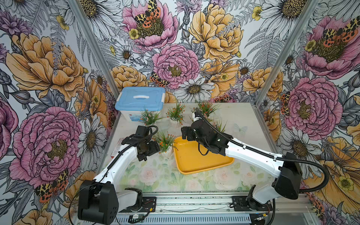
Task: Put the potted gypsophila into the storage box
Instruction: Pick up the baby's breath potted plant from the center of the board.
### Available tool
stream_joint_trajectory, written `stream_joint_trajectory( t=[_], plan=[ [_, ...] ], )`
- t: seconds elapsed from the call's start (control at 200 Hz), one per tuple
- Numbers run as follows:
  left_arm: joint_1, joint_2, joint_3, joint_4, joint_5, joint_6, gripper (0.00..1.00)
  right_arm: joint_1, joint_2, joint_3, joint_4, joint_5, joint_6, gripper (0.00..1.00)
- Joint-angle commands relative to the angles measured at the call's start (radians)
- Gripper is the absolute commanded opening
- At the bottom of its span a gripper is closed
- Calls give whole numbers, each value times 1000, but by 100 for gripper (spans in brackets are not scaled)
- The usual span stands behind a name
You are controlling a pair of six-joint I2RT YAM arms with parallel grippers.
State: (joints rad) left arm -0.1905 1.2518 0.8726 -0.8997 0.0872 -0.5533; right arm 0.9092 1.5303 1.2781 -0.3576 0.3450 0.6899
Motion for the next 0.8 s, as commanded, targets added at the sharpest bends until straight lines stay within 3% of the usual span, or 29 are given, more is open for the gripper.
stream_joint_trajectory(
  t=[0.0, 0.315, 0.57, 0.795],
  plan=[
    [-31, 51, 47, 51, 2, -4, 80, 2, -40, -22, 7, 27, 9, 94],
    [-72, 165, 94, 76, -19, 7, 48, 0, -99, -85, 6, 72, 23, 94],
    [-128, 207, 118, 76, -69, -5, 30, -2, -119, -114, 6, 89, 26, 94],
    [-154, 224, 144, 75, -76, -10, 2, -6, -133, -124, 6, 100, 22, 94]
  ],
)
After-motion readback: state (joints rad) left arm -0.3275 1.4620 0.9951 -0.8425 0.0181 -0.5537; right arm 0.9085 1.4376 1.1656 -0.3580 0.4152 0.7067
